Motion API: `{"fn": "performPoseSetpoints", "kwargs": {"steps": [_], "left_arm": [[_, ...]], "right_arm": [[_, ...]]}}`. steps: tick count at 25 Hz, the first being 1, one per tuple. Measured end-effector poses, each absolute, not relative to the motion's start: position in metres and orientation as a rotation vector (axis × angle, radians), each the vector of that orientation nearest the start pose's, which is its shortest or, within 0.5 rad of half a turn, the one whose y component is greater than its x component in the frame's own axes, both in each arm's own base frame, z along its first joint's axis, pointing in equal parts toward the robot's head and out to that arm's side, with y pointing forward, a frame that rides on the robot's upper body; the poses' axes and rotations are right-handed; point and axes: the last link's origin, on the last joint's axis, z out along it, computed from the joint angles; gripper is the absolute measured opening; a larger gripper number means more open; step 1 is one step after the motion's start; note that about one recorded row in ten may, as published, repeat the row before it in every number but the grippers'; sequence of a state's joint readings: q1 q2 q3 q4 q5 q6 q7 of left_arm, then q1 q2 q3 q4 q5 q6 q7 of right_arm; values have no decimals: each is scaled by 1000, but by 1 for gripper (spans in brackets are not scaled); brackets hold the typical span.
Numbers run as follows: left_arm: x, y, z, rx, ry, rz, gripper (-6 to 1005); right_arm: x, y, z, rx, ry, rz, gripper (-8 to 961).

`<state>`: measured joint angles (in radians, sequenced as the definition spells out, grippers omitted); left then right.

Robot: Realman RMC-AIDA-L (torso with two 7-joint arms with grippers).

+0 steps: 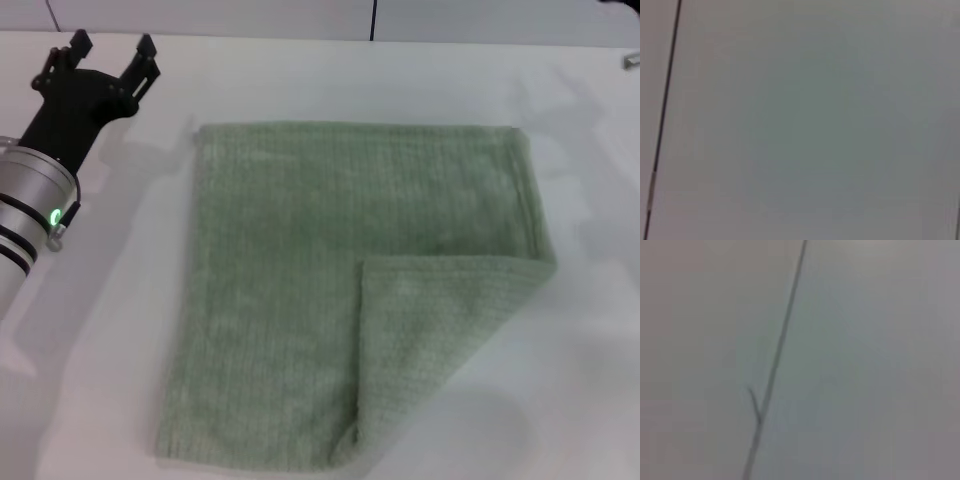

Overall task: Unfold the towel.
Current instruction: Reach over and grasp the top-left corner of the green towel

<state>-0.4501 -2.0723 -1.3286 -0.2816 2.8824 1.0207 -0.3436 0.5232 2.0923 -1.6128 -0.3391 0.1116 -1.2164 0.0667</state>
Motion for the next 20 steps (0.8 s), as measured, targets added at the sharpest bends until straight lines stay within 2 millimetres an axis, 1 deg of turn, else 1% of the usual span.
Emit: {"fn": "performPoseSetpoints", "kwargs": {"steps": [1, 2, 3, 4, 6, 7, 9, 11, 17, 20], "left_arm": [[-300, 362, -14, -1687, -601, -815, 825], [-300, 362, -14, -1687, -601, -815, 824], [-299, 361, -15, -1696, -600, -814, 824], [-298, 360, -20, -1718, -598, -811, 824], [-296, 360, -22, -1732, -593, -811, 824], [-295, 359, -23, -1739, -591, -811, 824], [-295, 359, -23, -1739, -591, -811, 825], [-290, 359, -27, -1760, -579, -822, 825], [-286, 357, -31, -1780, -574, -830, 730], [-287, 357, -33, -1790, -590, -823, 656]], "right_arm": [[244, 382, 19, -1575, 121, 851, 585], [258, 377, 22, -1543, 143, 797, 585], [258, 377, 22, -1543, 143, 797, 585], [265, 375, 23, -1527, 158, 776, 585], [275, 372, 25, -1501, 190, 746, 585], [284, 369, 25, -1489, 213, 722, 585], [287, 367, 25, -1489, 220, 714, 585], [291, 364, 24, -1491, 226, 697, 585], [296, 361, 24, -1487, 208, 659, 585], [295, 360, 25, -1485, 204, 660, 585]]}}
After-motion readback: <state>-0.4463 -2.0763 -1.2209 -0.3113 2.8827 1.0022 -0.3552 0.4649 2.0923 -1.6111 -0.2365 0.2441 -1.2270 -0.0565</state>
